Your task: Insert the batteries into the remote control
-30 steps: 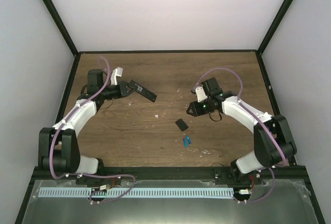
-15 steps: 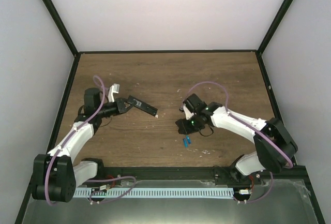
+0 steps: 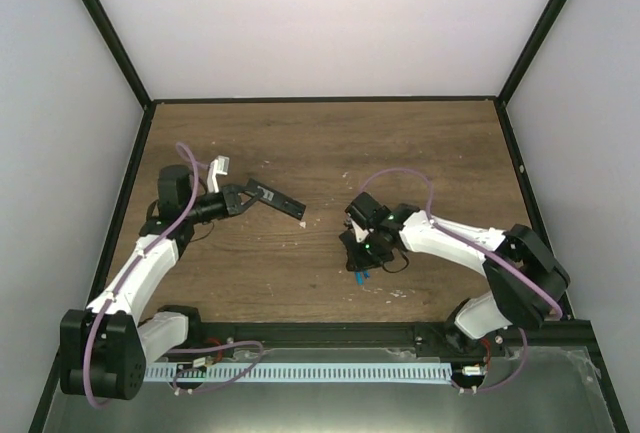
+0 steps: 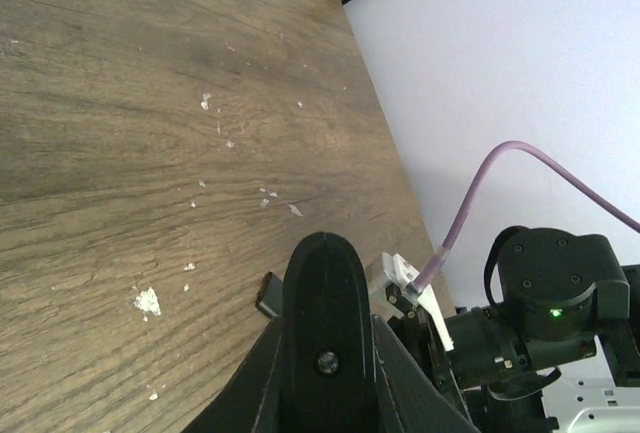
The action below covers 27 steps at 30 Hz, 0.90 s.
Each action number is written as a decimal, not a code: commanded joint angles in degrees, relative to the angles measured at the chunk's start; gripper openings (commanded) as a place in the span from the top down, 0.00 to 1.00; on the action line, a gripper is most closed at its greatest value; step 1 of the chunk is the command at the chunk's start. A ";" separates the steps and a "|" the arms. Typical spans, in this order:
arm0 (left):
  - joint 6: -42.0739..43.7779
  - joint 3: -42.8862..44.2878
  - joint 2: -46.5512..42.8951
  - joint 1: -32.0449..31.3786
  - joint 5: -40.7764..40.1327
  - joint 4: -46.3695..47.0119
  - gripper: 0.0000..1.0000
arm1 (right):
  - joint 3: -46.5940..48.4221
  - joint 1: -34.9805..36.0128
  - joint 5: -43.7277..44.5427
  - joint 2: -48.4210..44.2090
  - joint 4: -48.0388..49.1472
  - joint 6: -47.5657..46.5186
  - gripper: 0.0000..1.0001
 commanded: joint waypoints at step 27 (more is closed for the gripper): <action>2.69 4.12 1.22 -0.24 1.56 0.59 1.00 | -0.08 2.27 2.40 9.28 3.05 -1.16 0.80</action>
